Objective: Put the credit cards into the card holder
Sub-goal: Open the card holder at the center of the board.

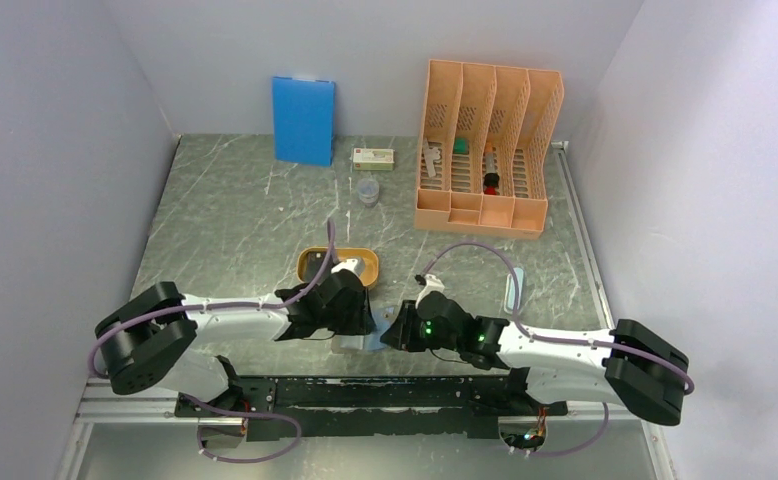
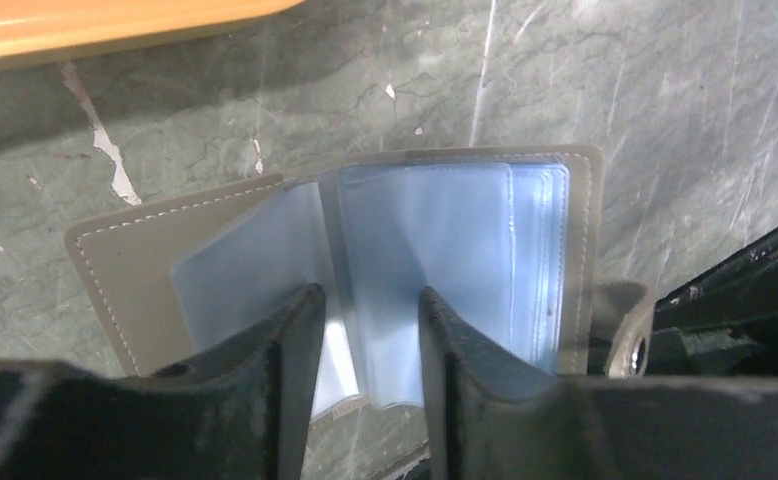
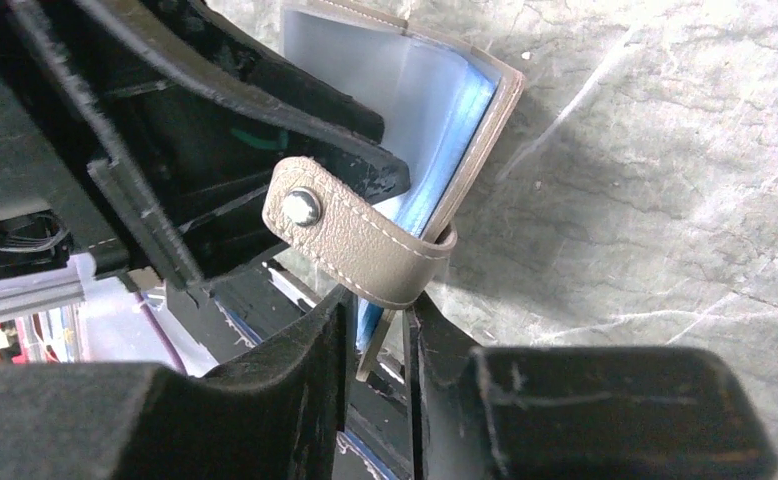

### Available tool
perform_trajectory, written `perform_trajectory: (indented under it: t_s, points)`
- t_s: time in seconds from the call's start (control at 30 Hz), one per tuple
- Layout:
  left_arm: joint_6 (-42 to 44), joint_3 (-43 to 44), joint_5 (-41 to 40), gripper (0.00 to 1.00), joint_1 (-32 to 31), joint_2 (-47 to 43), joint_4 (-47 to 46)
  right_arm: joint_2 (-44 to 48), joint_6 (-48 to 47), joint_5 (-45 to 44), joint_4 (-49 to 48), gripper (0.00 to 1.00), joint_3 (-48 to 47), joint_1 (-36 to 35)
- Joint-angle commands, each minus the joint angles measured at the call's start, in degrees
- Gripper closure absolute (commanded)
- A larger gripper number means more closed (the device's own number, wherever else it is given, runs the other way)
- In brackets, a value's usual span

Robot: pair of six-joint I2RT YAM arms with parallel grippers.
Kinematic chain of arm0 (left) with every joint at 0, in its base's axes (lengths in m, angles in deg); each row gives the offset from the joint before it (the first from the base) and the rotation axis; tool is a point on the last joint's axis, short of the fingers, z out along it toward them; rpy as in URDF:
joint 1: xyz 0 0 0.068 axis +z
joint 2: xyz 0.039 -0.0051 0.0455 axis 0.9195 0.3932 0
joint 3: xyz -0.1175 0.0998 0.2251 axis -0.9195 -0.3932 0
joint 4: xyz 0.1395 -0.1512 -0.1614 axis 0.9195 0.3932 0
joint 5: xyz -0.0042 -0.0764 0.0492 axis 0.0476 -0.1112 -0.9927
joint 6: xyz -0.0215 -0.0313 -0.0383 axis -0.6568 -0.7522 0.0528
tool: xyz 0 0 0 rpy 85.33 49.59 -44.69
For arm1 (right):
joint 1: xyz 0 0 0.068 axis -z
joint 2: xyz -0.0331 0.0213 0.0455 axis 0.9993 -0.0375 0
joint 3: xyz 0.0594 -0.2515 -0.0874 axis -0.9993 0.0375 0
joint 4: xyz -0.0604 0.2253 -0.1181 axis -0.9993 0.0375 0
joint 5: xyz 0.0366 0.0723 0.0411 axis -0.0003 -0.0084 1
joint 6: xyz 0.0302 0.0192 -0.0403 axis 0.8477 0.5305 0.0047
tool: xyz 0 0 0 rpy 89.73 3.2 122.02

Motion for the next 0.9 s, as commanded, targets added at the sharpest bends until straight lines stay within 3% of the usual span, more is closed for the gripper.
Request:
perform_trajectory:
  t_s: [0.0, 0.13, 0.37, 0.87]
  points:
    - [0.75, -0.94, -1.58, 0.60, -0.50, 1.81, -0.80, 2.24, -0.13, -0.27, -1.71, 0.72, 0.73, -0.09]
    - [0.40, -1.91, -2.11, 0.77, -0.46, 3.11, -0.79, 3.38, 0.63, -1.18, -0.96, 0.69, 1.29, -0.09]
    - [0.20, -2.60, -2.66, 0.92, -0.48, 4.43, -0.79, 5.37, 3.33, -4.00, 2.06, 0.70, 2.29, -0.13]
    - [-0.42, -3.48, -1.95, 0.95, -0.45, 4.60, -1.15, -1.07, 2.62, -3.95, 4.47, 0.72, -1.09, -0.10]
